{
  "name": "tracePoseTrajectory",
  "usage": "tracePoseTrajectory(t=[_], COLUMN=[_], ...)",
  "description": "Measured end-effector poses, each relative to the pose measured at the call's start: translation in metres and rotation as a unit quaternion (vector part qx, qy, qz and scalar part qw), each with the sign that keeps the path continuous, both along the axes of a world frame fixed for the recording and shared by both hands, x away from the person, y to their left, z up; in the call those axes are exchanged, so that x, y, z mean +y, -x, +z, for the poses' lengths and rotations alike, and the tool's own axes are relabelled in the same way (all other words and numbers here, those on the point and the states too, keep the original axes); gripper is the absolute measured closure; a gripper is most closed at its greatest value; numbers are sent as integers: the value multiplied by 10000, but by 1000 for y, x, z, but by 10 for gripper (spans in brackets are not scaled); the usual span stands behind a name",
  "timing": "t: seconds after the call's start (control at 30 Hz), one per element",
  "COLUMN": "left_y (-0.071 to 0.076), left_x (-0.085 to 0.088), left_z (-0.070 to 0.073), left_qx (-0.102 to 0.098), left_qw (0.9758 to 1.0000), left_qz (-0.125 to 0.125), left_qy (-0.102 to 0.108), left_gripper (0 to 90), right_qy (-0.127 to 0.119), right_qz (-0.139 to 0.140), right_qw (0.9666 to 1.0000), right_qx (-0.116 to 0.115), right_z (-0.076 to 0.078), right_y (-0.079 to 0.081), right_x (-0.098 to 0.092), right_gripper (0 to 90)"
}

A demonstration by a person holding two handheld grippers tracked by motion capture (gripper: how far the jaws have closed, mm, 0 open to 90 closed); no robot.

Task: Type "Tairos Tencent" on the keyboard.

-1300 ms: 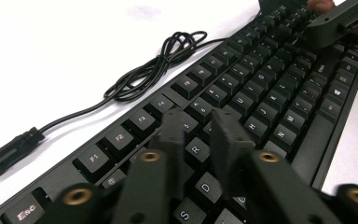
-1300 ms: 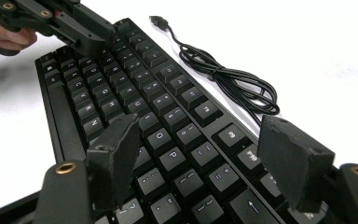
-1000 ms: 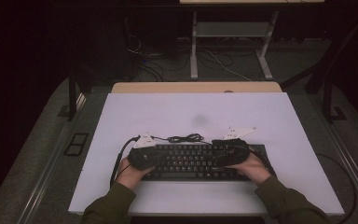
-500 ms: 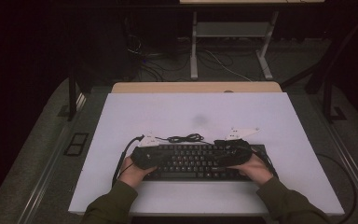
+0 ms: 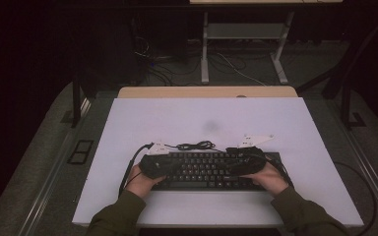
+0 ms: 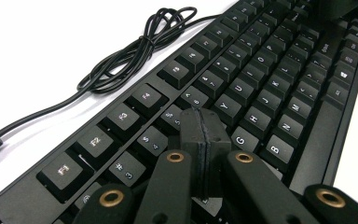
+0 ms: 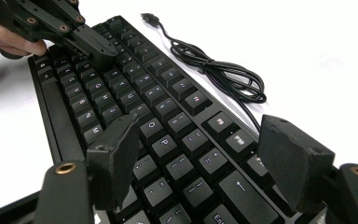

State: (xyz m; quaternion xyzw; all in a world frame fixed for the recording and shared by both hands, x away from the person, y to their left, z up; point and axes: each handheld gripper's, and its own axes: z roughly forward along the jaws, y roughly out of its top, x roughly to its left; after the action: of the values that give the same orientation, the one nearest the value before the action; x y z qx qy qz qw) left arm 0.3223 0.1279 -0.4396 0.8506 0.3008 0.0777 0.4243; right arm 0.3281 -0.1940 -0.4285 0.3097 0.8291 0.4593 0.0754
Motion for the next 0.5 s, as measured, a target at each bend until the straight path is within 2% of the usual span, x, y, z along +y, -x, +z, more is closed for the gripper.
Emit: tracePoseTrajectory(t=[0.3,0.5], left_y=[0,1], left_x=[0,0], left_z=[0,3], left_qx=[0,-71], left_qw=[10000,10000], left_qz=[-6,9], left_qy=[0,40], left_gripper=[888,888], right_qy=[-10,-20], right_qz=[-6,-12], right_qw=[10000,10000], right_qx=[-1,0], right_z=[0,0], right_y=[0,0], right_x=[0,-1], right_gripper=[294,293])
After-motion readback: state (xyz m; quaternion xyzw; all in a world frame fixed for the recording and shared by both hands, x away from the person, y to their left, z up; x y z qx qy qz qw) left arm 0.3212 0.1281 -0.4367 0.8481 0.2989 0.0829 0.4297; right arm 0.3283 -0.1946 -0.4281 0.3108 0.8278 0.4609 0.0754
